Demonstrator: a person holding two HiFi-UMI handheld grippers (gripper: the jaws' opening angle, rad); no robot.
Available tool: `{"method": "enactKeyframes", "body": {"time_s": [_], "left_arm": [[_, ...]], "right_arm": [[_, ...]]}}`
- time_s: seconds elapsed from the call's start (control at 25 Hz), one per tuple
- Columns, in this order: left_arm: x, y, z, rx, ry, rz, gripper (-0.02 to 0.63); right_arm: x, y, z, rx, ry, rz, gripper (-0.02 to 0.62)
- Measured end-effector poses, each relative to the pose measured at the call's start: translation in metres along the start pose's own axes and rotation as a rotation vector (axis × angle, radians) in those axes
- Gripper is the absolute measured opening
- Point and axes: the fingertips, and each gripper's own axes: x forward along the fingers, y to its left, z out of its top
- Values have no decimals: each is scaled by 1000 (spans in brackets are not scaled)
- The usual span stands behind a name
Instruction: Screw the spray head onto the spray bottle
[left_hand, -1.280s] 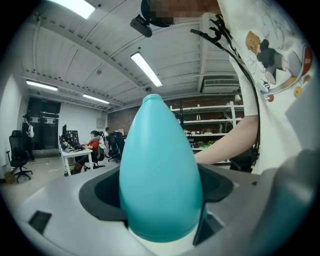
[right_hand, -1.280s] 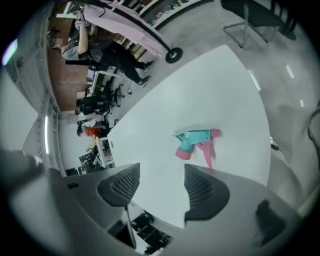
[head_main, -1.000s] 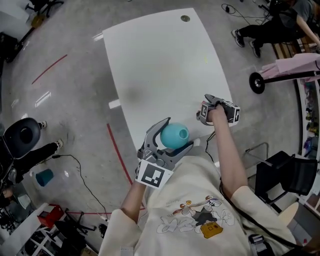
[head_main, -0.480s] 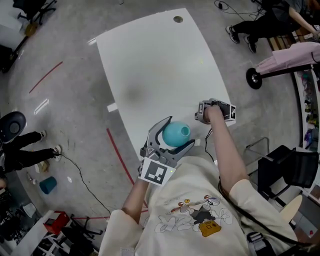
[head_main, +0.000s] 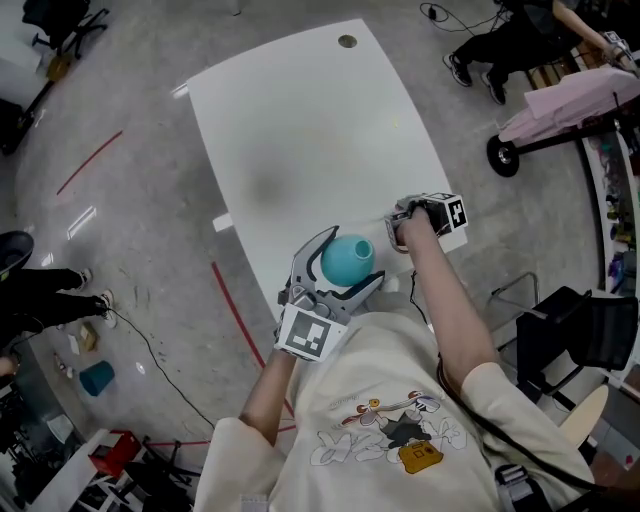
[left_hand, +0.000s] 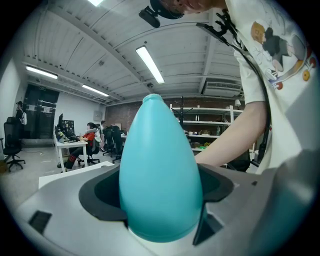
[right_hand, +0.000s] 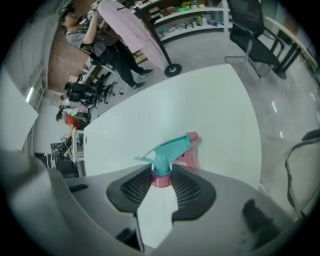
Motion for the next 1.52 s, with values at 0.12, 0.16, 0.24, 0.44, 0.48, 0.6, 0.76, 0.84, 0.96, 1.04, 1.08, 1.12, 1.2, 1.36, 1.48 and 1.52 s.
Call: {"method": "enactKeyframes", "body": {"time_s": [0.12,0.16,0.24,0.44,0.48,0.6,0.76,0.84,0.96,1.04,1.08,1.12,1.2,1.36,1.48,1.52], "left_arm": [[6,1,-8,-24,25,11,426],[7,2,-8,-32,28,15,426],[8,3,-5,-48,22,26,425],[15,0,-12,-80,52,59,425],[17,-1,-15,-90,70,63,425],[27,-4,-21,-112,131,84,426],[49,-14,-18,-116,211,95,425],[60,-25,-12,-108,232,94,425],[71,-36,-1,-94,236,88,425],[75,-41,4,-93,233,83,426],[76,-44,5,-93,234,83,425],[77,-47,7,-94,235,86,426],[80,-49,11,-93,234,99,426],[89,-52,13,-94,242,130,425],[89,-50,12,-100,243,150,426],[87,-49,12,-97,239,156,426]], "right_arm": [[-7,11,-5,-192,-1,22,129],[-11,15,-8,-255,-1,35,129],[-22,26,-18,-381,6,67,129],[-78,61,-36,-712,24,283,129],[-97,74,-37,-779,17,359,129],[-171,127,-41,-1023,-52,622,129],[-272,188,-56,-1418,-185,898,129],[-313,201,-64,-1567,-230,990,129],[-361,209,-80,-1745,-249,1102,127],[-383,207,-89,-1848,-254,1152,127],[-393,204,-93,-1886,-252,1173,128],[-404,202,-96,-1913,-245,1196,127],[-423,200,-101,-1946,-222,1245,129],[-453,197,-104,-1964,-162,1319,129],[-464,193,-112,-1975,-118,1339,127],[-466,190,-116,-1988,-106,1336,127]]}}
